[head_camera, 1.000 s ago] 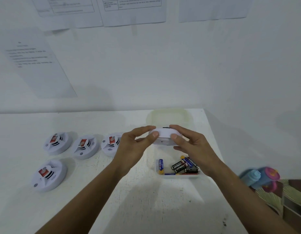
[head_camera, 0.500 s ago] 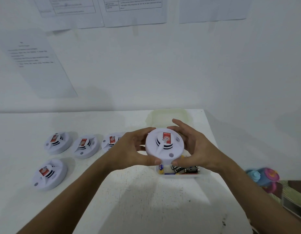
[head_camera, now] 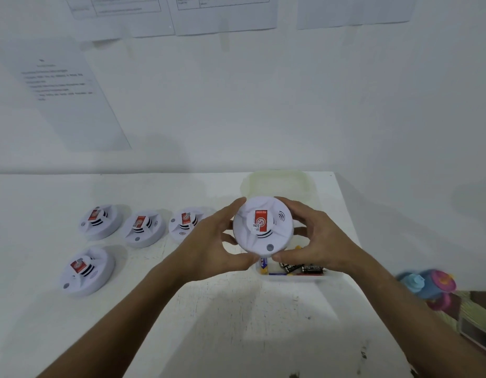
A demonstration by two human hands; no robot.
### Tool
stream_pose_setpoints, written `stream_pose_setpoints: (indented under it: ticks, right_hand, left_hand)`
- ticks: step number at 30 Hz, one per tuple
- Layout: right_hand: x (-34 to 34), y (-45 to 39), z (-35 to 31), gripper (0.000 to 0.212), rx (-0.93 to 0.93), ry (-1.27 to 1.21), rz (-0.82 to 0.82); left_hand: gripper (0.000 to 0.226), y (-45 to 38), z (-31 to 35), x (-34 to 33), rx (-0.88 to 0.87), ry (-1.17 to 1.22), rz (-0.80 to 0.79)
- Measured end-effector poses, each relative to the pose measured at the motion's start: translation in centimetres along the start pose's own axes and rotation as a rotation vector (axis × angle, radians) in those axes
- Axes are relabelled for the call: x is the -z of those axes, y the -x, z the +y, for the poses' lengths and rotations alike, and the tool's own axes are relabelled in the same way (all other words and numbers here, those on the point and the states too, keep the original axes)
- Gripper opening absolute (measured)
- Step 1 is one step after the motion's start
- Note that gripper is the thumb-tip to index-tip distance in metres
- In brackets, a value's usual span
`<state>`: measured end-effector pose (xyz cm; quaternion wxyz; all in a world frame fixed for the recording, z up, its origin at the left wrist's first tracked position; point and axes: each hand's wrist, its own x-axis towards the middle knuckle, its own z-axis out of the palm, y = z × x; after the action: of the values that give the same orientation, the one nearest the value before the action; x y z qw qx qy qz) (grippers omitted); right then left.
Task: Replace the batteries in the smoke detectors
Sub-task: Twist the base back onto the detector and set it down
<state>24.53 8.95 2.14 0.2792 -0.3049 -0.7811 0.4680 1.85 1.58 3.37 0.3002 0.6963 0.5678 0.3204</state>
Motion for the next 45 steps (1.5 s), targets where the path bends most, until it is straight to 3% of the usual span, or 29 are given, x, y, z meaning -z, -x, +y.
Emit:
stream_pose_setpoints:
  ticks: [7,16,21,25,45]
  right_hand:
    - [-0.9,-0.7,0.9,0.092,0.031,0.14,0.036]
    - [-2.2,-1.3,1.1,0.089,0.059,0.099,0.105]
    - [-2.7,-2.0,0.6,0.086,0.085,0.088,0.065]
    - [-3.5,-2.5,0.1,0.088,0.066,0.071,0.026]
    - [-15.2,-6.9,-4.7,0.084,0.045,0.049,0.112]
  left_hand:
    - [0.074,0.0,-0.1,-0.5,0.069,-0.033,0.031]
    - [0.073,-0.4,-1.0,-0.6,0.111,-0.102,0.082]
    - [0.083,0.2,-1.3,0.1,0.144,-0.128,0.101]
    - [0.079,1.2,-1.3,0.7,0.166,-0.111,0.117]
    - [0.062,5.9,-8.3,11.0,0.157,-0.064,0.057]
